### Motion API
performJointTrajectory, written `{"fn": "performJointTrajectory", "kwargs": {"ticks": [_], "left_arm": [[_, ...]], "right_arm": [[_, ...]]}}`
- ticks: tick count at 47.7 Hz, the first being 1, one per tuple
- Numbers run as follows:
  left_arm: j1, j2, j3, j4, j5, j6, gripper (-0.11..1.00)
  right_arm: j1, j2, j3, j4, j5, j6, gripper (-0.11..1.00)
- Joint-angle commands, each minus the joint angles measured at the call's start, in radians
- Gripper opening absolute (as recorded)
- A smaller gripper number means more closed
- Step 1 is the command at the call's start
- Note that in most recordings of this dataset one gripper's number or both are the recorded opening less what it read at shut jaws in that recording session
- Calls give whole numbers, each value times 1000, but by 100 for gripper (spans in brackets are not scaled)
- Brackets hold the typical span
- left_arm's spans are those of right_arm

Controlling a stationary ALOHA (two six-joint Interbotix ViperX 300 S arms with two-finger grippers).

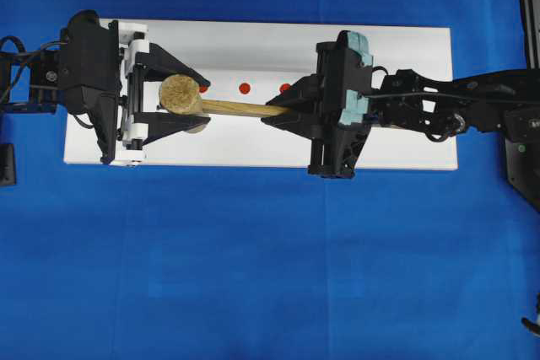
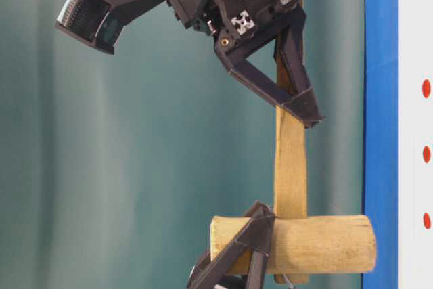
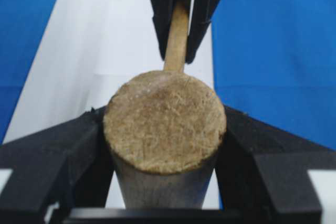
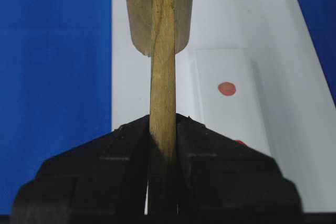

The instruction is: Hit the mark with a hammer.

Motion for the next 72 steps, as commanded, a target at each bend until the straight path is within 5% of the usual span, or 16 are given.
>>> {"fn": "performJointTrajectory", "kwargs": {"ticks": [1,24,30,38,42,47,62,72], "left_arm": [[-3,-9,-18,0,-3,2,46],[-2,-26,-6,-2,-5,-3,45],[-2,-35,-2,-3,-3,-12,45],[2,-43,2,-3,5,-92,45],[6,-48,2,-3,14,-163,46],[11,-48,-3,-9,18,-295,45],[35,-48,-5,-6,109,-879,45],[41,-49,-5,-2,130,-1054,45]], "right_arm": [[-2,-29,-35,-6,-20,-2,3],[-2,-43,-17,-9,-12,6,4],[-2,-64,6,-9,-17,9,29],[5,-98,43,-20,-32,-5,79],[9,-112,55,-28,-51,-15,93],[15,-118,60,-29,-61,-32,88],[18,-106,44,-31,-61,-92,88],[18,-84,26,-31,-54,-130,88]]}}
